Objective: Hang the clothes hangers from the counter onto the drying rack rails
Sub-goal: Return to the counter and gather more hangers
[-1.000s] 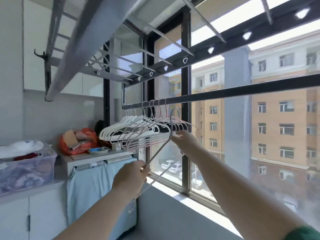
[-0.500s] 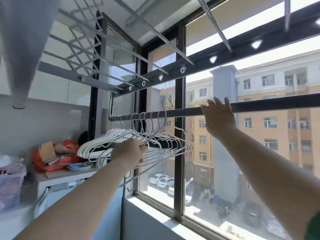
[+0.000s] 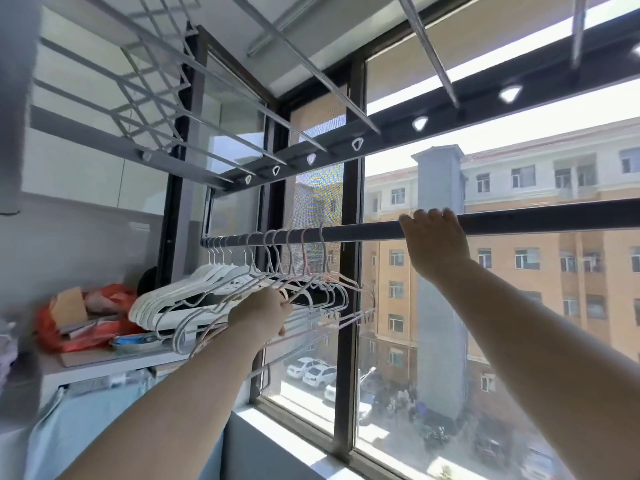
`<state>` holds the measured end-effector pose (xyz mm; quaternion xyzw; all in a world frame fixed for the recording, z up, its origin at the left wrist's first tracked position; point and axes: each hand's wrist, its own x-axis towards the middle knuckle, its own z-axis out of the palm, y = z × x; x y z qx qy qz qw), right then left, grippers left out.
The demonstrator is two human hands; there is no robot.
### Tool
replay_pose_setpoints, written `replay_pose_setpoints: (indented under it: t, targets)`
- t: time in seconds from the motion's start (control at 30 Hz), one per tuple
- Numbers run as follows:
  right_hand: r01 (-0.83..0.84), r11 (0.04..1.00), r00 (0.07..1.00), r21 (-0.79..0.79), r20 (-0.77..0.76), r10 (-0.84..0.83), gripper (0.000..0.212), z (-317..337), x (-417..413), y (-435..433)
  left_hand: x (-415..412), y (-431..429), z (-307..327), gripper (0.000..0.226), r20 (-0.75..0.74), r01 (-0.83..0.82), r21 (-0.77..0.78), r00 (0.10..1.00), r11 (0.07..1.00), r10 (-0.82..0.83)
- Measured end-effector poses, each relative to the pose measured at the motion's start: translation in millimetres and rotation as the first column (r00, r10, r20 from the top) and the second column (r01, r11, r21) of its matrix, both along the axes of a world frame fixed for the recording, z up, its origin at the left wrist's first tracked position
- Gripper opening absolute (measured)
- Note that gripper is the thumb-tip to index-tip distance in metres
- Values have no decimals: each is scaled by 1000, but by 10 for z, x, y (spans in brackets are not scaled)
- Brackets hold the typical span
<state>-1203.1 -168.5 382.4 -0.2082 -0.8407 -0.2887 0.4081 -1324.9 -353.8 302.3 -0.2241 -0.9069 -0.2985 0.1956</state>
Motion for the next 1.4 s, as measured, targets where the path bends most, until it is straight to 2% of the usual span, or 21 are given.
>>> replay_pose_setpoints:
  t: [0.4, 0.5, 0.63, 0.73, 0.87, 1.07, 1.2, 1.3, 1.4]
  targets:
    - [-8, 1000, 999, -12, 38, 8, 44, -24, 65, -16, 20, 10, -113, 25, 64, 50, 50, 996, 997, -54]
    - [-9, 1000, 999, -4, 49, 9, 45, -93, 149, -62, 47, -53, -94, 32, 4, 19, 39, 1000, 999, -19]
    - [-14, 1000, 999, 7, 37, 14, 42, -186, 310, -121, 200, -176, -96, 39, -141, 67, 156, 989, 986, -45]
    - [-9, 1000, 1000, -8, 17, 9, 41, -245, 440, -197, 387, -270, -143, 34, -285, 144, 214, 955, 966, -80]
    - [-32, 996, 999, -88, -26, 30, 46, -412, 657, -374, 689, -338, -239, 25, -383, 306, 169, 896, 937, -223]
    - [76, 977, 997, -200, 32, -71, 43, -911, 1266, -561, 1197, -309, -499, 21, -288, 528, 58, 822, 847, -492]
    - [212, 917, 976, -337, 118, -182, 33, -1283, 2027, -619, 1658, -44, -730, 22, -196, 652, 25, 747, 758, -635]
    - [331, 834, 940, -442, 234, -249, 31, -1568, 2752, -621, 2164, 246, -971, 22, -98, 749, -24, 658, 663, -747]
    - [430, 695, 903, -577, 267, -337, 34, -1836, 3526, -588, 2767, 480, -1181, 20, 2, 830, -95, 552, 549, -834]
